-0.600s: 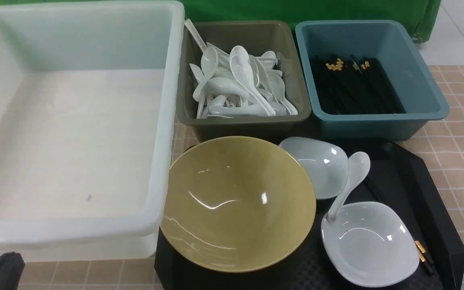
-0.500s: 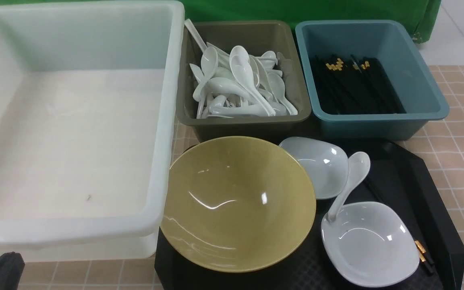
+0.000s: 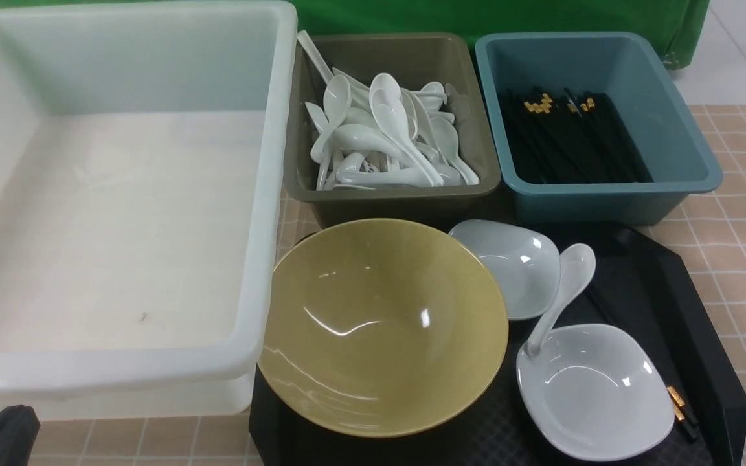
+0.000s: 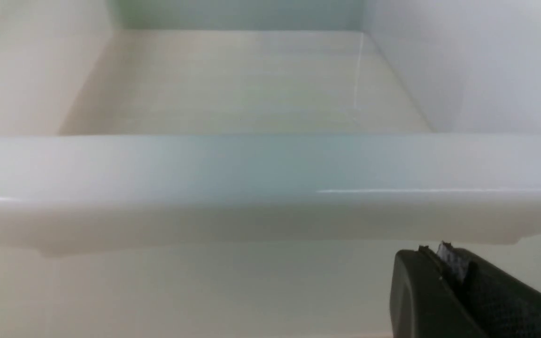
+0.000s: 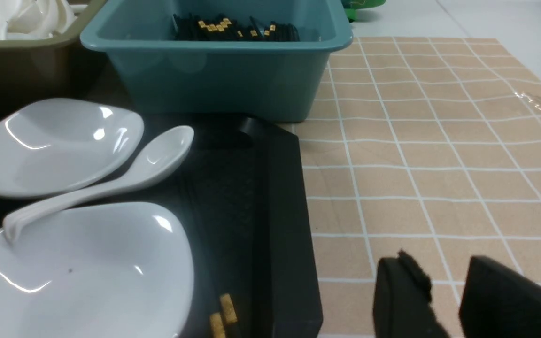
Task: On brown table put chopsticks spoon bowls plates into blue grey white boxes.
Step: 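Grasp the large bowl on the tray by its rim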
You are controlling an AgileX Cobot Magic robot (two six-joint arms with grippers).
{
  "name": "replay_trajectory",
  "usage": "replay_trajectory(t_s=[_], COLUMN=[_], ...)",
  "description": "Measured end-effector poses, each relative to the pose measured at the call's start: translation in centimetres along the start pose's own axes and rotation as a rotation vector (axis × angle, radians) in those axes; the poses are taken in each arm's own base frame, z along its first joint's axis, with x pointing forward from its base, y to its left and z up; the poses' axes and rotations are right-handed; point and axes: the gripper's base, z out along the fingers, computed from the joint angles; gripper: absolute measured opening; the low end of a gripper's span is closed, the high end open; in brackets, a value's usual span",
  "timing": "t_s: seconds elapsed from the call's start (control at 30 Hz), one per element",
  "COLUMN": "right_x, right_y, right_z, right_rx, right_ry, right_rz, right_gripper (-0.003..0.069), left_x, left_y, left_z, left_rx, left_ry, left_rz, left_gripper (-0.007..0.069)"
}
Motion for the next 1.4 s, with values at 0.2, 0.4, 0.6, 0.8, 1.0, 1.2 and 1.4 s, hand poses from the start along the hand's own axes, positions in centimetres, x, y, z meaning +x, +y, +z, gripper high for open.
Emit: replay_trajectory(t_s=[0.2,0.4,0.6,0.8,1.0,1.2,1.4], right_x=[0.0,0.0,0.0,-0.2,-3.0,-5.8,-6.2], right_y=[0.0,0.0,0.0,0.0,-0.1,-0.2,-0.2], right_z=[0.0,0.0,0.0,0.0,-0.5,-2.1,-2.5], right_rx=[0.0,0.0,0.0,0.001,0.009,-0.014,-0.123], right_ry=[0.0,0.0,-0.002,-0.033,-0.355,-0.708,-0.766], right_rz=[0.0,0.0,0.0,0.0,0.001,0.09,0.36], right_gripper=[0.0238,0.0238,0.0238,0.0238,0.0238,0.0238,0.0238], left_x=[-0.1,-0.1,-0.1,-1.1,-3.6,-6.0,-7.3], left_y=[0.0,0.0,0.0,0.0,0.1,0.2,0.3], left_z=[0.0,0.0,0.0,-0.1,-0.7,-2.3,-3.7], left_rx=[-0.004,-0.005,-0.005,-0.005,-0.013,-0.025,0.009], left_ry=[-0.007,-0.016,-0.021,-0.126,-0.406,-0.726,-0.942], left_rz=[0.019,0.027,0.031,0.004,-0.008,-0.01,-0.094], left_gripper=[0.0001,0.0001,0.0001,0.0001,0.0001,0.0001,0.0001])
